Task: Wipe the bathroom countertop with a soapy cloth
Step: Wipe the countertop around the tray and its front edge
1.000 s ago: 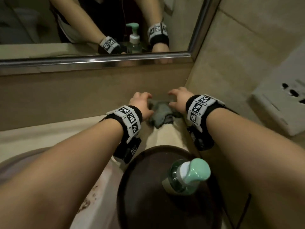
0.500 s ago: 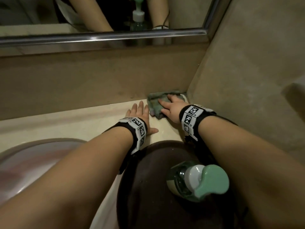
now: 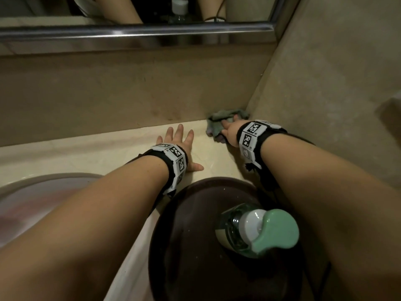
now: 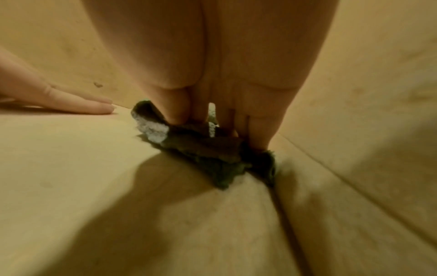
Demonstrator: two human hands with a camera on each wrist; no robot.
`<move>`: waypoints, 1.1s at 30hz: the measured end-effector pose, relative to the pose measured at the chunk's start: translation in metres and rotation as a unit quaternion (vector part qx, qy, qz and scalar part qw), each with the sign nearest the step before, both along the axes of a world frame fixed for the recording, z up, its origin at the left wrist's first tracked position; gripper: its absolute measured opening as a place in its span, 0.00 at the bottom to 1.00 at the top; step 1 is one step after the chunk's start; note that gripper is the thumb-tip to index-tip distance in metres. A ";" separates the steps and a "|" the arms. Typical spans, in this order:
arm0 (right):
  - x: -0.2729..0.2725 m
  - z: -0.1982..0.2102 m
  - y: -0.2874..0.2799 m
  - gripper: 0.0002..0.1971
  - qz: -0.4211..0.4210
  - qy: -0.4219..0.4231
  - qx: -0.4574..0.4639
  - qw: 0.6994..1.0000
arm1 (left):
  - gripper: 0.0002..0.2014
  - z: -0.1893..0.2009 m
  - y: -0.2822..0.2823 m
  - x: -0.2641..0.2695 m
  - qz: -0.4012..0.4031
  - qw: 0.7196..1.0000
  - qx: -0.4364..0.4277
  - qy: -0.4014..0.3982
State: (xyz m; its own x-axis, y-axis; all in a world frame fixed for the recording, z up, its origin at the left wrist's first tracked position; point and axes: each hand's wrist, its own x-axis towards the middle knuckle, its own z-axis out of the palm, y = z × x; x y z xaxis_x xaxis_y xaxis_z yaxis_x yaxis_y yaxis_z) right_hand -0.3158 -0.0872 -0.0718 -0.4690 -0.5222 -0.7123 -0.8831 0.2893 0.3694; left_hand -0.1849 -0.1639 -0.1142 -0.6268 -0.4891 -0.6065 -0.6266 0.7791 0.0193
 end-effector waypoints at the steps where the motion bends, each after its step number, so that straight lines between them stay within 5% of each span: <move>1: 0.001 0.001 0.000 0.26 0.009 0.005 -0.002 1.000 | 0.56 0.000 -0.001 -0.001 0.000 1.000 0.002 -0.004; 25: 0.026 -0.008 0.043 0.34 0.047 0.042 0.127 0.990 | 0.58 -0.001 -0.002 0.004 -0.014 1.000 -0.002 0.028; 28: 0.012 -0.016 0.028 0.38 0.046 0.041 0.086 0.994 | 0.61 -0.003 -0.004 0.003 0.005 0.999 -0.010 0.039; 33: 0.002 -0.004 0.004 0.31 0.016 0.037 -0.013 0.999 | 0.62 -0.005 -0.004 0.000 0.009 0.999 -0.007 0.030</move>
State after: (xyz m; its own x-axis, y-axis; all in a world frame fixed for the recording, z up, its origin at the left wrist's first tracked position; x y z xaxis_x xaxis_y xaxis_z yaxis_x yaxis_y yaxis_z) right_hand -0.3142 -0.0835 -0.0759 -0.5034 -0.5559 -0.6615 -0.8621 0.2723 0.4273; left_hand -0.1853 -0.1674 -0.1194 -0.6524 -0.5090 -0.5615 -0.6391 0.7677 0.0466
